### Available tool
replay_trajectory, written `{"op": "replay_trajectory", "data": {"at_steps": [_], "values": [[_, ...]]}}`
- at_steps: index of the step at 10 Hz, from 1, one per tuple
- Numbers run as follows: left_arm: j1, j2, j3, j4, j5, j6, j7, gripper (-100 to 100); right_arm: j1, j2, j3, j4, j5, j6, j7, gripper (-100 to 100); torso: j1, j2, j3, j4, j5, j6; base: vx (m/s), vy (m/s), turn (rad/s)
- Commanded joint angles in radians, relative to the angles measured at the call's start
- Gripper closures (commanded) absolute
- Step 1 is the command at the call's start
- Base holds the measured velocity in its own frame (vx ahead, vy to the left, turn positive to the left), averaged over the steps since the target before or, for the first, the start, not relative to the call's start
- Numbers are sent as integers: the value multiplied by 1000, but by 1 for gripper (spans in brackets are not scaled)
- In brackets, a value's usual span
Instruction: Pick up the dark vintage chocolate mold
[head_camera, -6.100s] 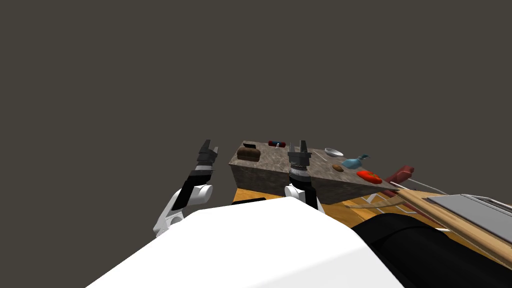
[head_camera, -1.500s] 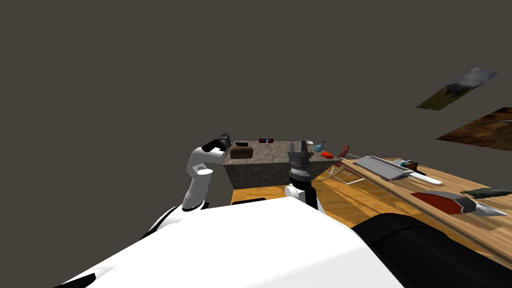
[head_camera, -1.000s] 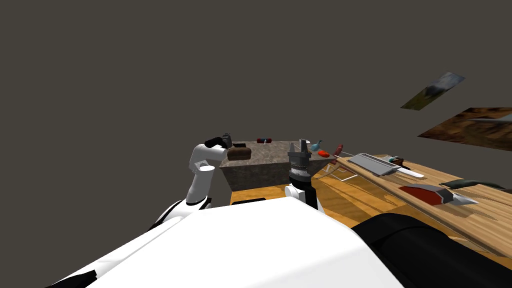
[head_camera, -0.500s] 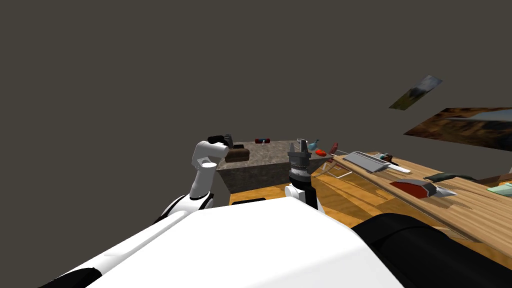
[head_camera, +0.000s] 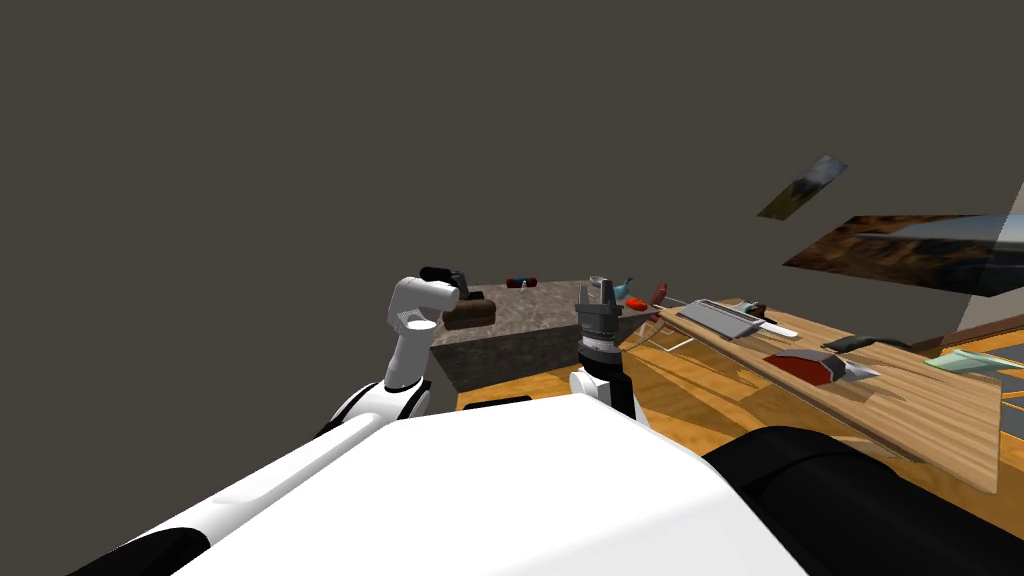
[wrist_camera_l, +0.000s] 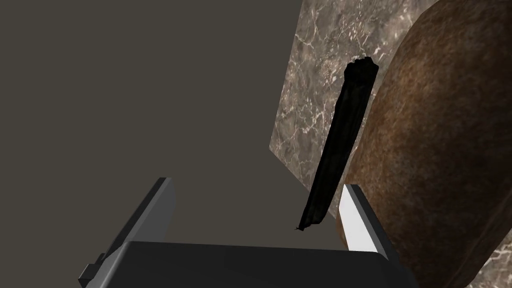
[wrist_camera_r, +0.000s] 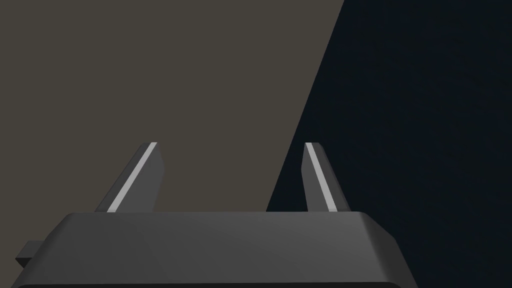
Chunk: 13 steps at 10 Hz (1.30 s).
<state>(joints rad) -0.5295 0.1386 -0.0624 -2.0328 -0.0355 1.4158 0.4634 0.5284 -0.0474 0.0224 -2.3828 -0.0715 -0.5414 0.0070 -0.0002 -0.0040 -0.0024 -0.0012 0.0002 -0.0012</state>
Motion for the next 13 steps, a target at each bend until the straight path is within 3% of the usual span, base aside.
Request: {"op": "replay_trajectory", "data": {"at_steps": [1, 9, 13], "values": [[-25, -6, -1, 18, 4, 50, 24, -100, 0, 0, 0, 0, 0, 0, 0, 0, 0, 0, 0, 0, 0, 0, 53, -6, -104], [-88, -14, -2, 68, 22, 270, 90, -100, 0, 0, 0, 0, 0, 0, 0, 0, 0, 1, 1, 0, 0, 0, 48, -1, -76], [-101, -15, -3, 90, 30, 343, 114, -100, 0, 0, 0, 0, 0, 0, 0, 0, 0, 0, 0, 0, 0, 0, 47, 8, -59]]}}
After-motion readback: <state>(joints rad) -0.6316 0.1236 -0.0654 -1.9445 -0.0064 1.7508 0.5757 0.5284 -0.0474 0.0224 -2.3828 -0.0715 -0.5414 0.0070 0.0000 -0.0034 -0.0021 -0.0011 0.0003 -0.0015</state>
